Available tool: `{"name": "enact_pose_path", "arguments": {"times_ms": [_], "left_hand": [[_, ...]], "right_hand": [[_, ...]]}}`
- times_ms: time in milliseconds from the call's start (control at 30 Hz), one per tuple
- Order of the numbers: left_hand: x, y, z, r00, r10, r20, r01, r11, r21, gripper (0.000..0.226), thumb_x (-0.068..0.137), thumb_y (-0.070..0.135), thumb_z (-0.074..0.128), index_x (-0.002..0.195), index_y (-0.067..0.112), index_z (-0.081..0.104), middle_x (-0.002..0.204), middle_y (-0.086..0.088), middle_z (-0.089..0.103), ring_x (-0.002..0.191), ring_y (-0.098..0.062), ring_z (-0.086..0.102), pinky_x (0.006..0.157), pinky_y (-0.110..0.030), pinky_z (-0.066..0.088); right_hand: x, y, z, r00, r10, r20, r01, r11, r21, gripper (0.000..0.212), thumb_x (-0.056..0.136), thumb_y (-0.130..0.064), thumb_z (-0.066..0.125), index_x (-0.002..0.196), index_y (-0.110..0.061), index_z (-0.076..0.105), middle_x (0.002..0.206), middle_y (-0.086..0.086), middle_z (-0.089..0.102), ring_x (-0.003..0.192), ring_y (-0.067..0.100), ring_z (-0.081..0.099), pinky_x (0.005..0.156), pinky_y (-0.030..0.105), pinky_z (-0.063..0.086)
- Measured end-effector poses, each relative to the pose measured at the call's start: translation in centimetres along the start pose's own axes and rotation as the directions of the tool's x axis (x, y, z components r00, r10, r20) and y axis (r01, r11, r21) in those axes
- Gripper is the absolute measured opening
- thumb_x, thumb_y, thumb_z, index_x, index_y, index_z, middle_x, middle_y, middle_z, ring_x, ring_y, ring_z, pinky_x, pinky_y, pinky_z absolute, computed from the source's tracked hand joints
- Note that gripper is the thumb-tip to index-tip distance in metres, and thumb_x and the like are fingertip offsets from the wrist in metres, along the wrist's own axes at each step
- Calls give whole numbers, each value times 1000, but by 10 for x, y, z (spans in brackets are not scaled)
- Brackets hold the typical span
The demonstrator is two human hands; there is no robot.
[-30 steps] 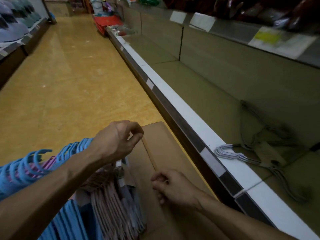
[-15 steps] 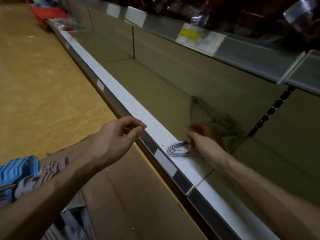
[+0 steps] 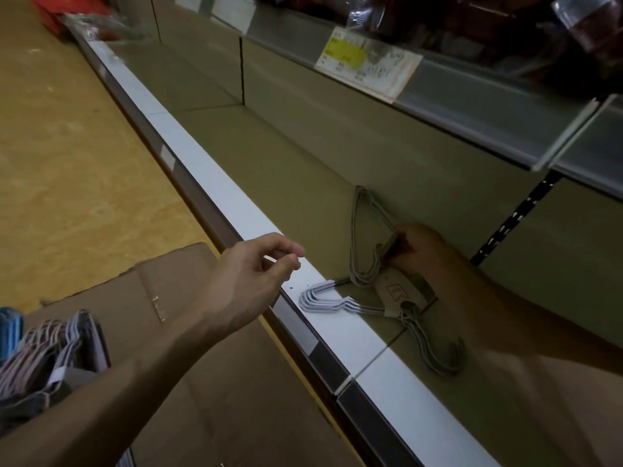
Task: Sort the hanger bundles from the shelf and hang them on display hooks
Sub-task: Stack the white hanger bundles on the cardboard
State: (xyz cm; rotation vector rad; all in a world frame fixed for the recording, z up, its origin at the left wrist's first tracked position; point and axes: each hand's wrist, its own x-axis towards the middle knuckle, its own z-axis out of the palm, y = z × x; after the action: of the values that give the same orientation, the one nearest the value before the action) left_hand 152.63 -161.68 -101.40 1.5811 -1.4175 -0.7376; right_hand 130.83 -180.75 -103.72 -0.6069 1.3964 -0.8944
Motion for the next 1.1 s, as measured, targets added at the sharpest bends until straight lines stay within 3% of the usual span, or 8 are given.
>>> {"name": "enact_pose_path", "arguments": {"times_ms": [67,133,267,367,433,767,933,1100], "left_hand": [[0,-2,2,1000,5,15,-5,1000,23,15,97,27,57,100,35,70,92,14,70,85,-4,69,81,-34,59],[0,-3,4,1000,4,27,-6,999,43,16,98,26,56,100,35,69,94,15,69,86,-3,68,80,-30,59],[-1,-6,1,999,8,46,-12,997,82,18,99,25,55,98,36,68,96,17,68,88,-4,67,72,-17,55],[-4,-8,-8,998,11,54,-17,994,106,18,99,24,54,97,36,68,95,20,67,88,-1,65,65,-7,49],[-6,-10,-17,999,-2,41,-2,995,97,18,99,23,54,99,34,68,95,19,67,88,4,64,64,-6,49],[-19,-12,-74,991,-110,-81,114,992,47,19,99,24,52,103,34,69,105,9,67,96,-8,66,81,-34,57],[-32,-14,-106,983,-107,-152,120,990,78,18,99,27,54,98,35,70,99,13,70,87,-5,69,81,-39,59],[-47,-21,-141,969,-117,-216,144,983,116,17,99,28,56,95,33,71,96,7,71,84,-7,70,82,-44,58]], "right_hand": [[4,0,-5,999,32,42,-38,991,132,23,103,-12,45,83,-2,50,86,14,51,72,24,55,80,34,54],[1,0,-6,998,50,28,-55,966,252,28,104,-18,47,80,-3,49,82,12,48,70,22,48,62,31,47],[-5,5,-7,997,63,43,-72,968,240,46,106,-38,36,66,-14,32,49,5,34,32,13,34,32,12,30],[-9,15,-5,991,-12,130,-1,995,101,48,106,-41,25,67,-16,33,57,1,29,29,9,28,35,11,25],[-15,22,0,972,-12,233,-21,990,141,52,106,-46,26,67,-14,37,49,-1,29,31,9,26,37,13,22],[-70,55,60,804,-47,593,-148,950,276,45,100,-50,44,84,-10,53,58,-3,33,40,8,27,39,19,22],[-98,77,92,727,-51,685,-62,988,140,33,96,-43,51,95,-10,48,63,-1,26,43,8,26,39,18,23],[-128,131,117,648,9,762,-49,998,30,28,88,-33,59,96,-9,48,65,2,34,51,11,33,45,20,34]]}}
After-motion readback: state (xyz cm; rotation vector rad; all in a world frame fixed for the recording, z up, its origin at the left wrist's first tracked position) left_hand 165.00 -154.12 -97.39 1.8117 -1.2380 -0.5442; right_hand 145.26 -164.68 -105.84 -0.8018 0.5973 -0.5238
